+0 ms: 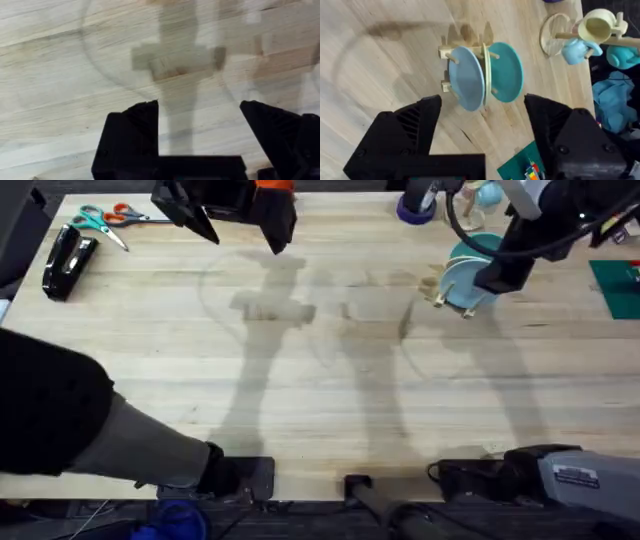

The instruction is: Pick up the plates from the table one by one and place each into a slot on the dish rack.

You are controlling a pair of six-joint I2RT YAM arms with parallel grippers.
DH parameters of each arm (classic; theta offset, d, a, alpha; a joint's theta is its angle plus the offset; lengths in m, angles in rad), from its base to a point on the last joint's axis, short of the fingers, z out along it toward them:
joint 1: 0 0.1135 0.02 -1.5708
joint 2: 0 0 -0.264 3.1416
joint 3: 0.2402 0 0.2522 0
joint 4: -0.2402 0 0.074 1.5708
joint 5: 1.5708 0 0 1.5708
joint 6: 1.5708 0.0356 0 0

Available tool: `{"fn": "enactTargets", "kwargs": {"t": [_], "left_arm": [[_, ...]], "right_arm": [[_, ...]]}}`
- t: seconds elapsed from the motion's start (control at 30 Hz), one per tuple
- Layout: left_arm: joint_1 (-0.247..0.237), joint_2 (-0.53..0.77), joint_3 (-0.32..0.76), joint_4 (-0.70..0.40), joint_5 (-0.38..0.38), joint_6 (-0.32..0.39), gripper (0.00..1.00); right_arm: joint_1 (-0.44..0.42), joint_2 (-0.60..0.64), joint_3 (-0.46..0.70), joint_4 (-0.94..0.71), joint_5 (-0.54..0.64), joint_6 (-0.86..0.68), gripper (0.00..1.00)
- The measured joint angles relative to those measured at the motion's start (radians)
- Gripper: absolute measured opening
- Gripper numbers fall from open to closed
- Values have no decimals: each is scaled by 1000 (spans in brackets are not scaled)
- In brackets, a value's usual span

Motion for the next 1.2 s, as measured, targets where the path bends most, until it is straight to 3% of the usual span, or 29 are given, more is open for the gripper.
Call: {"fn": "enactTargets", "kwargs": {"t": [0.13,0.27,0.53,0.83,1.2], "left_arm": [[0,0,0,0,0,0,994],[0,0,0,0,0,0,995],[0,0,0,0,0,0,993],[0,0,0,0,0,0,993],[0,0,0,0,0,0,994]], "right_arm": [[20,0,0,16,-20,30,993],[54,0,0,88,-98,160,993],[122,-1,0,179,-173,529,994],[126,-70,0,179,-188,997,995],[131,-208,0,157,-195,1115,995]]}}
